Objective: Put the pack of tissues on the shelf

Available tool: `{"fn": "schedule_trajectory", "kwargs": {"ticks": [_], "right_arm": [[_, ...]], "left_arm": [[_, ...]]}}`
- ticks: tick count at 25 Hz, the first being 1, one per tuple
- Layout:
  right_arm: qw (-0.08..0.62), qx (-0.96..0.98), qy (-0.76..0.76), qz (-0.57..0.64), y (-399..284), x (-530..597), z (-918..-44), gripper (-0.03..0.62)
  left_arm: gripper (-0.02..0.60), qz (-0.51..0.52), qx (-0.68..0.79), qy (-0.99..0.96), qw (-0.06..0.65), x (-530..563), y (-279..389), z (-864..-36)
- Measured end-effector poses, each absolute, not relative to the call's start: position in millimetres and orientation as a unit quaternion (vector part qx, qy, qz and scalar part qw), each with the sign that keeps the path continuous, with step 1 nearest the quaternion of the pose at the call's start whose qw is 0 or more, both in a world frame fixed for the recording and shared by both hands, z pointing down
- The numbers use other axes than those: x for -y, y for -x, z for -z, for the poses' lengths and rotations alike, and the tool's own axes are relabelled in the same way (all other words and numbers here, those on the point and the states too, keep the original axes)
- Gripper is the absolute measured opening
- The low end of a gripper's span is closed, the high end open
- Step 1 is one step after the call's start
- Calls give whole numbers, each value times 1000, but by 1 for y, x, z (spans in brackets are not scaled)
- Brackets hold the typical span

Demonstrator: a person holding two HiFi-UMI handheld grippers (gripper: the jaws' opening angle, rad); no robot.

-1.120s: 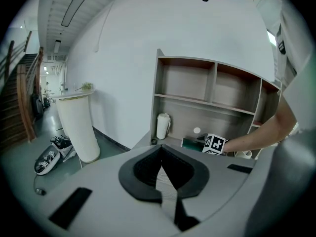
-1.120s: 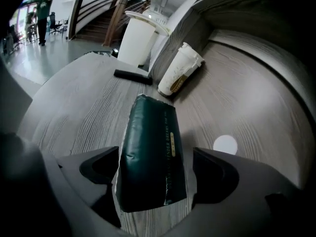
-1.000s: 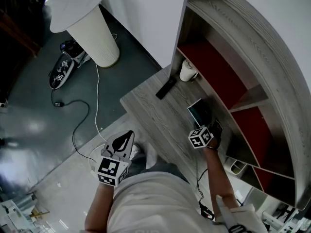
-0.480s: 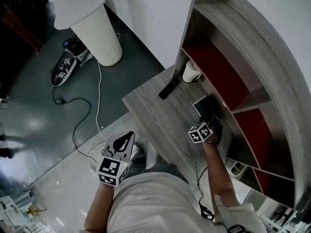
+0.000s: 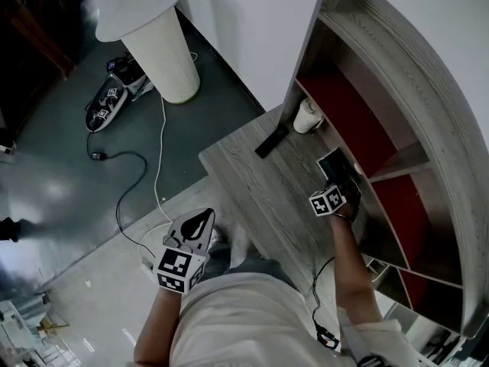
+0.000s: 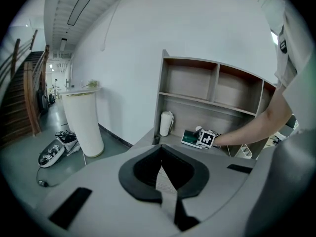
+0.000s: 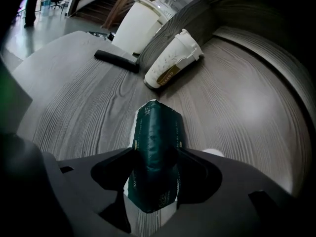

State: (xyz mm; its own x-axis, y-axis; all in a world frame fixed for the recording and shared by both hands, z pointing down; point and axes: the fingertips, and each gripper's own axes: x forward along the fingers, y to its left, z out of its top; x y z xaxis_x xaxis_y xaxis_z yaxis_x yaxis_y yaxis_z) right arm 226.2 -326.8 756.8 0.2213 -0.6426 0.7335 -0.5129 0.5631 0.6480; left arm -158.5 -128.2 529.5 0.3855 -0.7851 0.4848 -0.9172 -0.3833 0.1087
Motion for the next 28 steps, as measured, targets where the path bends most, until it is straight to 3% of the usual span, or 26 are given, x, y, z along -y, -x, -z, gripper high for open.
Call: {"fn": "schedule_trajectory", "kwargs": {"ticks": [8,13,15,21,28], "right_arm": [[508,685,-522,-8,-197,293,-710,271],[389,732,-556,-68,-169,258,-657,89],[343,738,-575,-83,-167,245,-638,43],[248,753,-600,-108,-163,205,-577,26],[199,770,-595,-115,-146,166,-517,26]], "left_arm": [[17,-165,516,-821,178,127,159,-522],[17,-149,493,-840,169,134,151,-515],[17,-145,480,-850,165,138,144,-513],[16,-133,435,-878,151,149,119,-506],[15,-109,377,-907,150,156,90,-493]]}}
